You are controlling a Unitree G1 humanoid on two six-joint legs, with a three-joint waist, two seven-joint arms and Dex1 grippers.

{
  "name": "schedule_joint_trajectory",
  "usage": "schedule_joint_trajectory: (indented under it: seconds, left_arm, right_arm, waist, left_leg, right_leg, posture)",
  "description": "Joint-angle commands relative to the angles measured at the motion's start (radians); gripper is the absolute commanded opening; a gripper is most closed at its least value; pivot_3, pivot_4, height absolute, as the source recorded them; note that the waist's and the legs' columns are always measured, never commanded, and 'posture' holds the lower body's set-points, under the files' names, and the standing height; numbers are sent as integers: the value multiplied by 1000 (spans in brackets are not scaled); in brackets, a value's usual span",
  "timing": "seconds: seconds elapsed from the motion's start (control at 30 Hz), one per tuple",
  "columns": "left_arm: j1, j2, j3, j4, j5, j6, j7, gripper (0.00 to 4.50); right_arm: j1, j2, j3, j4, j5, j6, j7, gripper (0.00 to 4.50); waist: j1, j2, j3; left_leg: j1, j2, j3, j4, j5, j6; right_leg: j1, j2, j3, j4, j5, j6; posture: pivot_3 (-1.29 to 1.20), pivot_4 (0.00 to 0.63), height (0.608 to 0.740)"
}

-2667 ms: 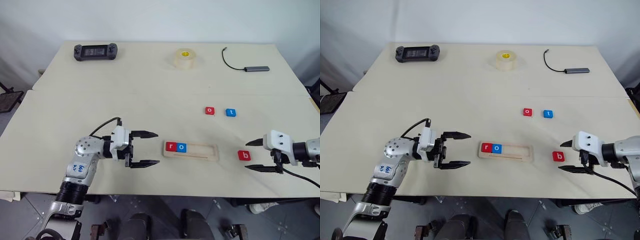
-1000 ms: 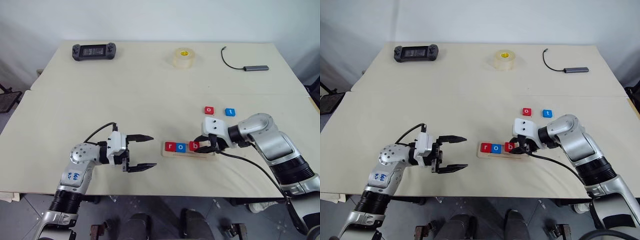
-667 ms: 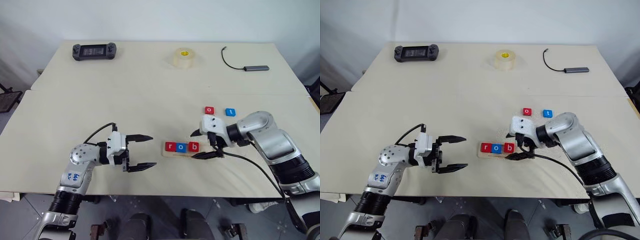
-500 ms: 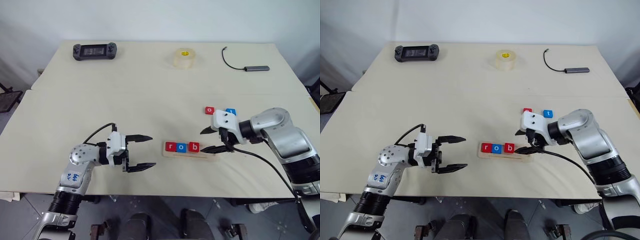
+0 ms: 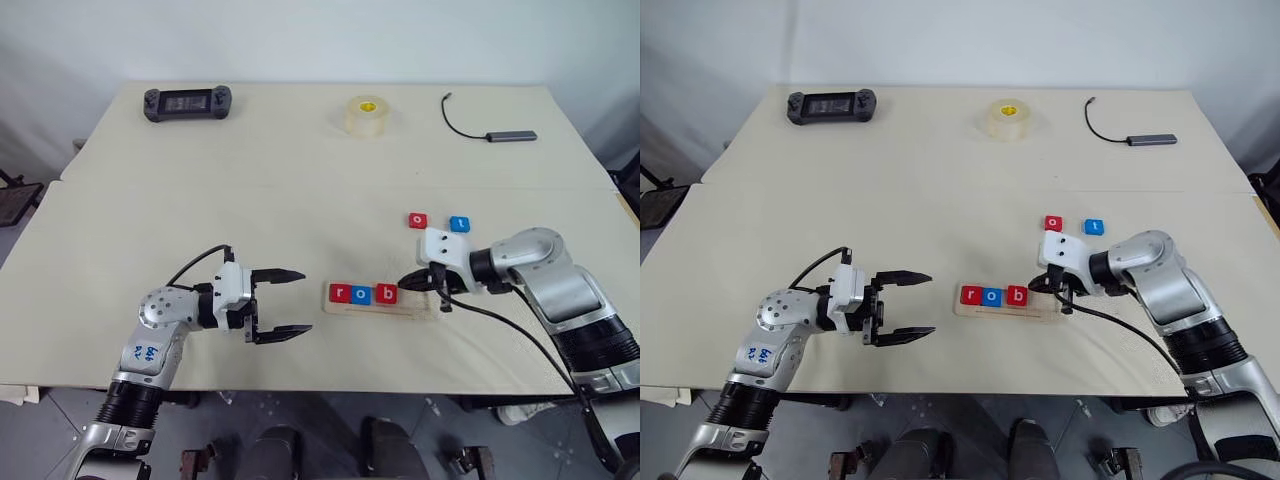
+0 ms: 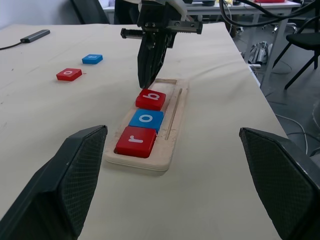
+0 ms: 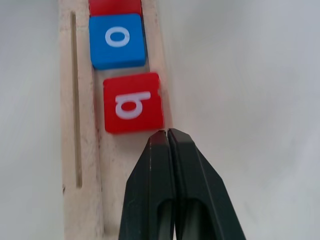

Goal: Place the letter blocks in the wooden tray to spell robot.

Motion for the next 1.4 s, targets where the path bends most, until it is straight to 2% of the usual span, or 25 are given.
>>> schedule_joint_trajectory:
  seconds: [0.03,0.47,0.7,0.8,0.87,0.93,0.97,1.13,1.17,1.2,1.27,1.4]
  left_arm:
    - [1,4,6,-36,-11,1,0,4500]
    - [1,4,7,-40,-10,8,5,4500]
    - [9,1,4,-48,-10,11,8,4500]
    - [11,1,7,-48,-10,9,13,4500]
    - [17,4,15,-52,-12,10,18,4500]
    - [22,10,29,-54,-22,21,25,4500]
    - [26,16,43,-61,-49,50,25,4500]
    - [30,34,93,-65,-78,111,59,4500]
    - [20,36,94,-53,-71,111,60,4500]
    - [13,36,94,-45,-66,111,59,4500]
    - [-1,35,91,-31,-60,111,55,4500]
    - [-31,29,69,-9,-48,96,31,4500]
  right_arm:
    - [-5,2,-9,-28,2,1,-4,33]
    - [24,8,-6,-153,35,98,12,33]
    - [85,-42,-85,-184,72,53,7,33]
    - [156,-46,-193,-226,127,50,-42,564]
    - [222,-42,-272,-270,172,49,-66,1249]
    - [331,-26,-404,-325,209,9,-116,1871]
    - [401,2,-496,-354,244,-26,-138,2248]
    - [707,106,-791,-452,319,-89,-239,4025]
    - [769,162,-861,-471,341,-101,-290,4272]
    - [809,200,-907,-483,359,-109,-327,4476]
    - [886,264,-963,-496,367,-158,-368,4476]
    - [973,346,-976,-470,346,-250,-431,4476]
  waist:
    - [0,0,0]
    - [0,0,0]
    - [1,0,0]
    - [2,0,0]
    - [4,0,0]
    - [9,0,0]
    - [13,0,0]
    - [31,0,0]
    - [30,0,0]
    - [31,0,0]
    - [28,0,0]
    - [18,0,0]
  left_leg:
    - [0,0,0,0,0,0]
    - [0,0,0,0,0,0]
    - [0,0,0,0,0,0]
    - [0,0,0,0,0,0]
    - [0,0,0,0,0,0]
    - [0,0,-1,0,0,0]
    - [0,0,-1,0,0,0]
    - [0,0,-1,-1,0,0]
    - [1,0,-1,-1,0,0]
    - [1,0,-1,-1,0,0]
    - [2,0,-1,-1,0,0]
    - [5,0,3,-2,0,0]
  right_leg:
    - [0,0,0,0,0,0]
    - [0,0,0,0,0,0]
    - [0,0,0,0,0,0]
    - [0,0,0,0,0,0]
    - [0,0,0,0,0,0]
    - [1,0,0,0,0,0]
    - [1,0,-1,0,0,0]
    - [2,0,-1,-1,0,0]
    - [2,0,0,0,0,0]
    - [3,0,0,0,0,0]
    - [3,0,1,0,0,0]
    - [3,2,6,2,0,0]
  posture:
    - [0,150,740]
    - [0,150,740]
    - [0,150,740]
    - [0,150,740]
    - [0,150,740]
    - [0,150,740]
    - [0,150,740]
    - [0,150,740]
    - [0,150,740]
    - [0,150,740]
    - [0,150,740]
    - [0,150,740]
